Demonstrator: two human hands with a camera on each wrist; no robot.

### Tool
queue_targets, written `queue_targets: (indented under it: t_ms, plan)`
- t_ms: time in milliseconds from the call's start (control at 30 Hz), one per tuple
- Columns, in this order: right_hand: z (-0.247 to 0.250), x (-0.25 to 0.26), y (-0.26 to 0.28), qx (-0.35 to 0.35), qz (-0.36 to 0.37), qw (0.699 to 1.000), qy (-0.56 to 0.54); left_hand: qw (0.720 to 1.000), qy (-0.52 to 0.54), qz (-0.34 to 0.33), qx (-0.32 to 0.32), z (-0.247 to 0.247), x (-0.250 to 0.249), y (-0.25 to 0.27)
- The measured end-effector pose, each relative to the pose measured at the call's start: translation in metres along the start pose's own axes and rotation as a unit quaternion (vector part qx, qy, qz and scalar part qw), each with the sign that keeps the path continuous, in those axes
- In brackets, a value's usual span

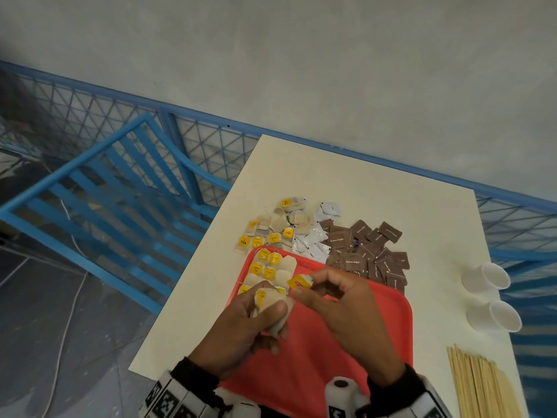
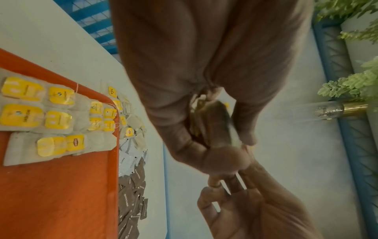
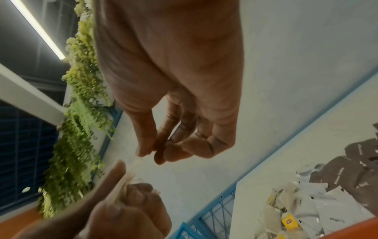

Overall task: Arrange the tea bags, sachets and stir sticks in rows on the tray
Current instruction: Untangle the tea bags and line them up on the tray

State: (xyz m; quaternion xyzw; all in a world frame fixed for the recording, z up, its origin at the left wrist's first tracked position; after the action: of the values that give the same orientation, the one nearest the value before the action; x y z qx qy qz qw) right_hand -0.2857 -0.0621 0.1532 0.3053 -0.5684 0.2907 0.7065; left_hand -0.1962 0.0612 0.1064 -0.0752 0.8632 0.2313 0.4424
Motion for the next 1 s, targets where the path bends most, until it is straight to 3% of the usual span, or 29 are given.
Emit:
queue_targets:
  t_ms: [367, 567, 767, 867, 1000]
  plan:
    - [0.012, 0.029, -0.002, -0.015, 0.047, 0.999, -0.018, 1.000, 0.001, 0.008, 0.006, 0.008, 0.005, 0.000]
    - [0.016, 0.040, 0.003, -0.015, 0.037, 0.989, -0.141, 0.999, 0.002, 0.030, 0.013, 0.009, 0.009, 0.001]
    - [0.012, 0.048, 0.005, 0.000, 0.064, 0.988, -0.140, 0.996, -0.016, 0.051, 0.068, 0.005, 0.009, 0.001]
    - [0.009, 0.051, 0.006, 0.013, 0.063, 0.988, -0.138, 0.994, 0.023, 0.059, 0.087, 0.002, 0.010, 0.002]
    - [0.011, 0.065, 0.013, 0.006, 0.108, 0.990, -0.093, 0.985, 0.137, 0.102, 0.004, 0.010, 0.018, -0.004]
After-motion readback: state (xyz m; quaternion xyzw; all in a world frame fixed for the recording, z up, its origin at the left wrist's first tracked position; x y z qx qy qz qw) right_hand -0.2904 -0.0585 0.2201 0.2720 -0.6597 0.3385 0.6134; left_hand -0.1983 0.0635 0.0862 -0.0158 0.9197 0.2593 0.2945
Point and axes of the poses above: each hand's wrist, its own y-axis away from the middle knuckle, its own z-axis out of the back of the hand, x = y × z, the point moved 7 cm from there along -y, towards the middle knuckle, and after that the axes turned 2 degrees about y, right-handed, at the moved point
